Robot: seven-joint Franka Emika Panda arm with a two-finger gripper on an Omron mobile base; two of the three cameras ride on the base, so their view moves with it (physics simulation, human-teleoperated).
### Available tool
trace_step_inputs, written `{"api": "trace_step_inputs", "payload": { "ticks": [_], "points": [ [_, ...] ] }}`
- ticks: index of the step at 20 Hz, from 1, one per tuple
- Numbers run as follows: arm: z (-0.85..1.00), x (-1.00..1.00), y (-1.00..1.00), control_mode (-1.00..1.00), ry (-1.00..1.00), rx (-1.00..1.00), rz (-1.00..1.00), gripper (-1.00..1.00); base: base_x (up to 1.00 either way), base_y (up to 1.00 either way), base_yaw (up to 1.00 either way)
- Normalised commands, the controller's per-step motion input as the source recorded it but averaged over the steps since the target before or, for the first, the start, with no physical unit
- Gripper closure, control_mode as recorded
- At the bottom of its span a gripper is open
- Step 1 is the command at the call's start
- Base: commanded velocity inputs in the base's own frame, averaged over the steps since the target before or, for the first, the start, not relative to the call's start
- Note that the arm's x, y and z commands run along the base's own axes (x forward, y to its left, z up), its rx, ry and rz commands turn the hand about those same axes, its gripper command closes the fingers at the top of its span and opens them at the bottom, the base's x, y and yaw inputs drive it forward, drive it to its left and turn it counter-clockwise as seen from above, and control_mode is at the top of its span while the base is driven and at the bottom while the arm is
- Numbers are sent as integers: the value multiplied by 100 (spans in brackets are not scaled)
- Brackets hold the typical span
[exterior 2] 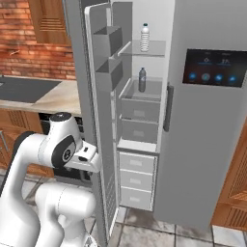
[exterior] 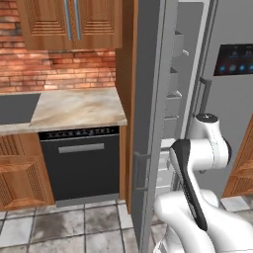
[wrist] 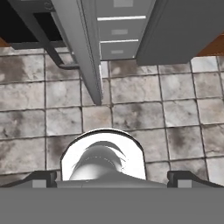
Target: Take the bottled waters from the counter and place them in the freezer to freeze. Close the freezer door after placing the bottles.
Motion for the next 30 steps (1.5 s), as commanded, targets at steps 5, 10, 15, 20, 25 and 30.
{"api": "trace_step_inputs", "payload": {
  "ticks": [5, 10, 15, 20, 25, 30],
  "points": [
    [0, 0, 0, 100, 0, 0, 0, -100, -5, 34, 0],
    [0, 0, 0, 100, 0, 0, 0, -100, -8, 27, 0],
    [0, 0, 0, 100, 0, 0, 0, -100, -3, 13, 0],
    [0, 0, 0, 100, 0, 0, 0, -100, 0, 1, 0],
    [0, 0, 0, 100, 0, 0, 0, -100, 0, 0, 0],
    [0, 1, 20, -100, 0, 0, -2, -100, 0, 0, 0]
  ]
}}
